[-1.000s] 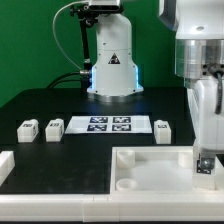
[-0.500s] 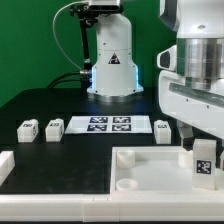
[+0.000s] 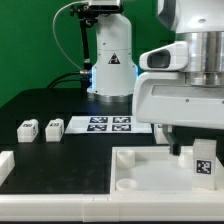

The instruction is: Assemble one leg

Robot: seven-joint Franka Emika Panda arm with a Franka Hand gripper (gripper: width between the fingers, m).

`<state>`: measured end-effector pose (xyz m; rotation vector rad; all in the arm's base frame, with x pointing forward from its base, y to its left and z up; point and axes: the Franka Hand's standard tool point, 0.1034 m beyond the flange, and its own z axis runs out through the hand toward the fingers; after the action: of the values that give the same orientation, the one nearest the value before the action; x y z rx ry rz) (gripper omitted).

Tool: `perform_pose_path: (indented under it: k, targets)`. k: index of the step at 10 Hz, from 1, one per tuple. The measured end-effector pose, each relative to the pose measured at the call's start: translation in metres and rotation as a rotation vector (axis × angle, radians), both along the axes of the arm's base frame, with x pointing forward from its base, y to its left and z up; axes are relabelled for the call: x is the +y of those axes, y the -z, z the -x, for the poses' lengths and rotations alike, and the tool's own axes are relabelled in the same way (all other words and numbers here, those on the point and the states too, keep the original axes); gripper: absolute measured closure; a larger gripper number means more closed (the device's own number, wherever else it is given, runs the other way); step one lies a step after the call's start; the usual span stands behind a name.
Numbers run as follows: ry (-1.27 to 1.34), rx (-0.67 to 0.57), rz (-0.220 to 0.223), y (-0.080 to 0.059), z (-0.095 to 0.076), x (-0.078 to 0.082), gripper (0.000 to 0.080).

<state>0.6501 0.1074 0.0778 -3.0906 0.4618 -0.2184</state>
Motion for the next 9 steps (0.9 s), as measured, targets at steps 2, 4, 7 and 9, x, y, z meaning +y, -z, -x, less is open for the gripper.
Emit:
perform_pose_path:
  k: [2,4,7,9]
  targets:
    - [0.053,0.0,-0.008,0.0003,0.0004,0.0015,0.024]
    - [0.135,0.0,-0.024,0.0005,0.0005,0.0019,0.0441]
    - [0.405,0.004,-0.057,0.0022,0.0018,-0.0019,0.051]
    - [0.702,0.007,-0.087,0.0035,0.0037,-0.0071,0.051]
